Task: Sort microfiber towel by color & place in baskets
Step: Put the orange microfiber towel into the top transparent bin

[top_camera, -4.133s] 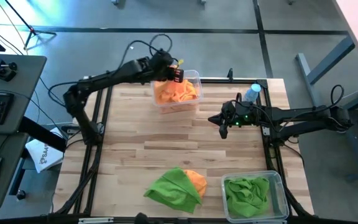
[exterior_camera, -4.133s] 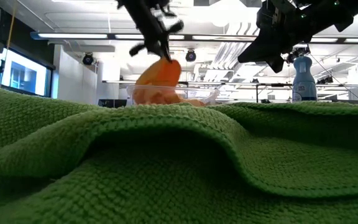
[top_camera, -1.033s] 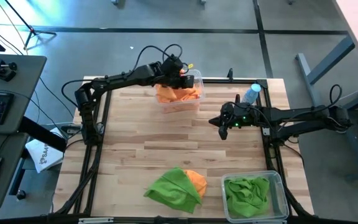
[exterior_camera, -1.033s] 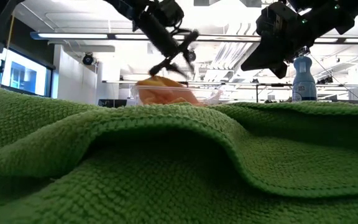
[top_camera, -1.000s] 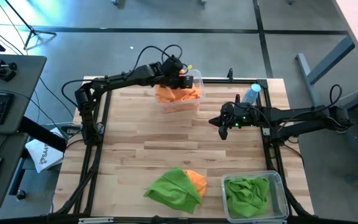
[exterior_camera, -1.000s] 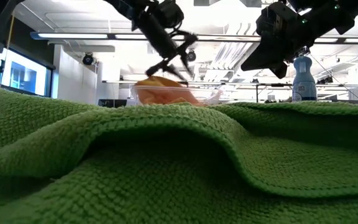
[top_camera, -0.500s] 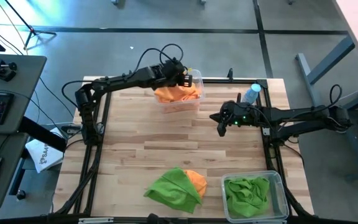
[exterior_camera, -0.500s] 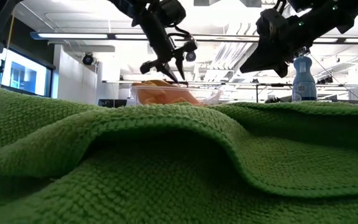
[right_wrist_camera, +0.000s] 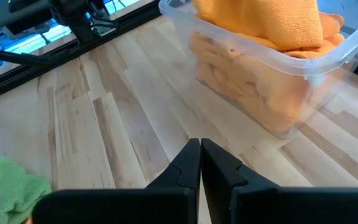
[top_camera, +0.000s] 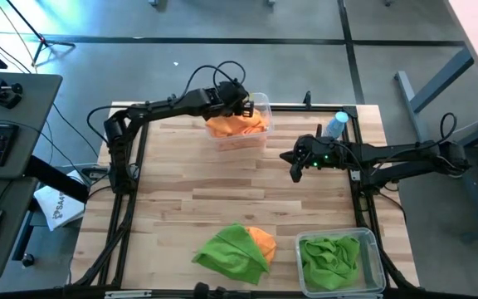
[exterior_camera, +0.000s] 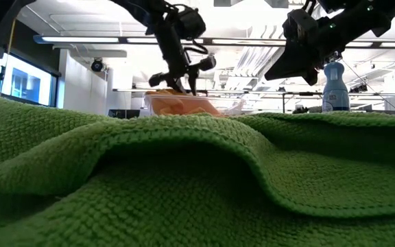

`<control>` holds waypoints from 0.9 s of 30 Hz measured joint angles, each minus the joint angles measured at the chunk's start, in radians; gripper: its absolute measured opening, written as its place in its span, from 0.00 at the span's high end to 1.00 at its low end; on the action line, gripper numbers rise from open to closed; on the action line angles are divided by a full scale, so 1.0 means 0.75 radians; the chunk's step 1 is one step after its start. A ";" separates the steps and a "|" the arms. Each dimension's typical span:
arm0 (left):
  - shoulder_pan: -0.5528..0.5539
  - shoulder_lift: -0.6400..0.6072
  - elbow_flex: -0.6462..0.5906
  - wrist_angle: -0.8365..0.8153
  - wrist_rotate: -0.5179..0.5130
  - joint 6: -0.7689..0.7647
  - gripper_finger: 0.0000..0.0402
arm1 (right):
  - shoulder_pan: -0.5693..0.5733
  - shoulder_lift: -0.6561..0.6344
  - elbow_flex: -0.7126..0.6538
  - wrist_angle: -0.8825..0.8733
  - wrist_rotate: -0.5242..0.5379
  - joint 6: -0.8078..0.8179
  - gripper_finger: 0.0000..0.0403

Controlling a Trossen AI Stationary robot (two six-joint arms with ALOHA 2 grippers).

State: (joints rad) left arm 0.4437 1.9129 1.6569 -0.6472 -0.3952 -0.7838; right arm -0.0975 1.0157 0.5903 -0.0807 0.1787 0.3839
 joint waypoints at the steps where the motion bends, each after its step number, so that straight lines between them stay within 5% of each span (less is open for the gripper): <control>1: 0.002 0.014 0.000 0.006 0.005 -0.008 0.77 | 0.000 0.000 0.000 0.000 0.000 0.000 0.98; 14: 0.004 0.225 -0.001 0.022 0.393 -0.057 0.77 | 0.000 0.000 0.000 0.006 0.006 0.005 0.98; 27: 0.019 0.268 0.002 0.017 0.443 -0.024 0.77 | 0.000 0.000 0.000 0.005 0.007 0.011 0.98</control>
State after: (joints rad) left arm 0.4580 2.1139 1.6583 -0.6342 -0.0632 -0.8016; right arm -0.0975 1.0157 0.5903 -0.0769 0.1837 0.3922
